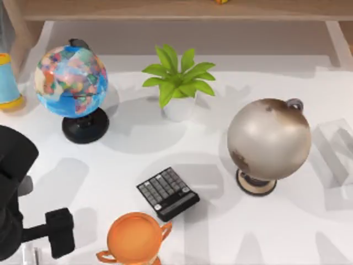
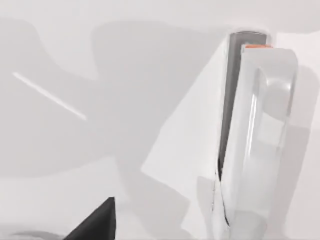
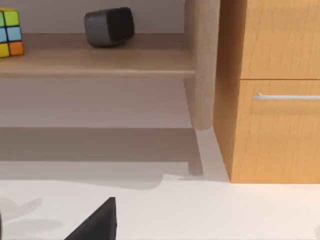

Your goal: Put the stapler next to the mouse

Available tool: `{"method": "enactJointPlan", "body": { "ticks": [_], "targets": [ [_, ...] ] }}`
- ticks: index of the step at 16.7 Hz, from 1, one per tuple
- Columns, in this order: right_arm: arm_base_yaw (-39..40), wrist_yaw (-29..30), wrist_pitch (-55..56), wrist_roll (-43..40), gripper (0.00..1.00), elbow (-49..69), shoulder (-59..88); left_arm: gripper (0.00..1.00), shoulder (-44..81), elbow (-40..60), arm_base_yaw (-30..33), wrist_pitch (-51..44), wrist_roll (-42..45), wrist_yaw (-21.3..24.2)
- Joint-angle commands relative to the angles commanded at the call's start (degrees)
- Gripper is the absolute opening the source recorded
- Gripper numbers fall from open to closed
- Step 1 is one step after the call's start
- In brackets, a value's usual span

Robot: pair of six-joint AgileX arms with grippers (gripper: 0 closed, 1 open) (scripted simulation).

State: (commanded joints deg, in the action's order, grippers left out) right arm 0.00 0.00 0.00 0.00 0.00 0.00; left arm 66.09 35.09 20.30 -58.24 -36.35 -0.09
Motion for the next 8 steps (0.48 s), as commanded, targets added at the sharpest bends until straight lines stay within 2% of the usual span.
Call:
{"method": "enactJointPlan", "body": {
  "ticks": [8],
  "targets": [
    [0.0,0.0,0.0,0.0,1.0,0.0,0.0,1.0,1.62,-1.34,0.04,1.81,-0.18,-0.02]
  ]
}}
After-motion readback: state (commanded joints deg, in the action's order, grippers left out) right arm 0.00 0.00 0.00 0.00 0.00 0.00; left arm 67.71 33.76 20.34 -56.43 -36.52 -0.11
